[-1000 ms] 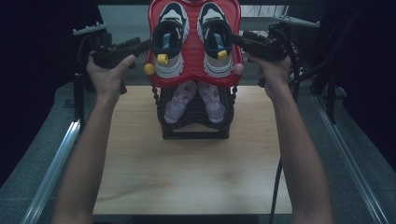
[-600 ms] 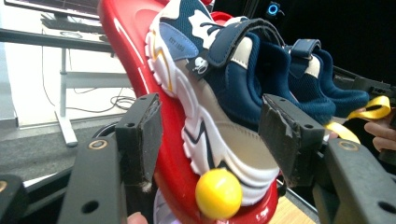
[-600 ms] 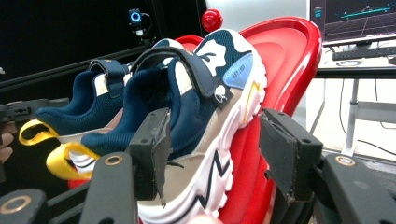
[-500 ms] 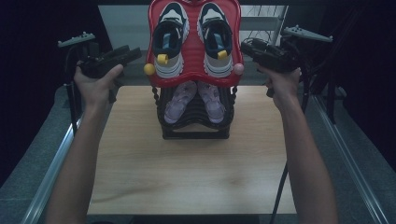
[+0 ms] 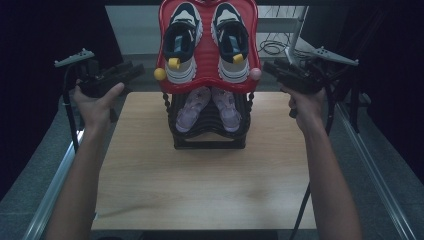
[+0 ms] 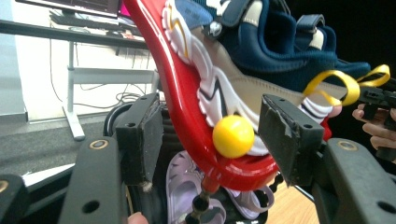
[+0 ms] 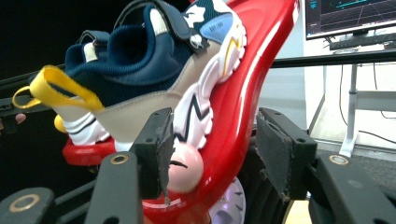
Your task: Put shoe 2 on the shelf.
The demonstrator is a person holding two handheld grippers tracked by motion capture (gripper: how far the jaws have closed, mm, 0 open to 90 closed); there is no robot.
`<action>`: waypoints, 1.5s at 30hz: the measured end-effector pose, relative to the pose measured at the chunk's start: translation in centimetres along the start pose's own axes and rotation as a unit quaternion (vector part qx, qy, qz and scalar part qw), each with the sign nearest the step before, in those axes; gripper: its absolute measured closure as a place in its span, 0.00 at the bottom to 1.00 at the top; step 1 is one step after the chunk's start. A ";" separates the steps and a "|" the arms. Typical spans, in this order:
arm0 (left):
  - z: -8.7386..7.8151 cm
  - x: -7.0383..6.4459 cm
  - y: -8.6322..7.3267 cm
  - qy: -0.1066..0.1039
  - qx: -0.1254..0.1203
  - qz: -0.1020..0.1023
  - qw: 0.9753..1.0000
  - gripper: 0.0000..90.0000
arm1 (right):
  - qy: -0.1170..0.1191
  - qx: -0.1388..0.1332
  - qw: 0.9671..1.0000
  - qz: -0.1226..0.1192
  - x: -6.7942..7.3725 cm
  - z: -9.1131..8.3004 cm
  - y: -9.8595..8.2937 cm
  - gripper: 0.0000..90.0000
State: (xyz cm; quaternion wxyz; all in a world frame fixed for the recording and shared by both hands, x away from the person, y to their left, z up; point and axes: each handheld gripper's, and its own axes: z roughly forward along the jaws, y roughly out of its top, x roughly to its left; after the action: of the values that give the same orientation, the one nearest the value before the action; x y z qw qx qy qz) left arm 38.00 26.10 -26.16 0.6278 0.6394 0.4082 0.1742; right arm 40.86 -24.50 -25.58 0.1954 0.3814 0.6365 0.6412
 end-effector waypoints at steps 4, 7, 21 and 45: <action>-0.1 -0.2 -1.0 0.003 0.008 0.005 1.000 0.45 | 0.003 -0.001 1.000 0.004 -0.4 -0.5 -1.1 0.53; -0.2 0.0 -1.8 0.004 0.012 0.003 1.000 0.45 | 0.002 0.001 1.000 0.009 -0.7 -0.8 -2.0 0.53; -0.5 1.1 -7.6 0.014 0.037 -0.012 0.999 0.45 | 0.009 0.018 1.000 0.008 -0.9 -1.8 -7.8 0.52; -0.2 1.7 -16.8 0.004 0.092 -0.036 0.995 0.46 | 0.019 0.073 0.997 0.033 -1.7 -2.3 -16.9 0.53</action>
State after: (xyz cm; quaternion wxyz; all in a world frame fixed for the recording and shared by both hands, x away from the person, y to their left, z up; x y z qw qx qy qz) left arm 33.83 25.46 -42.52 0.5709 0.6783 0.4479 0.1157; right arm 36.29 -25.40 -42.04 0.1336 0.4035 0.6719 0.6065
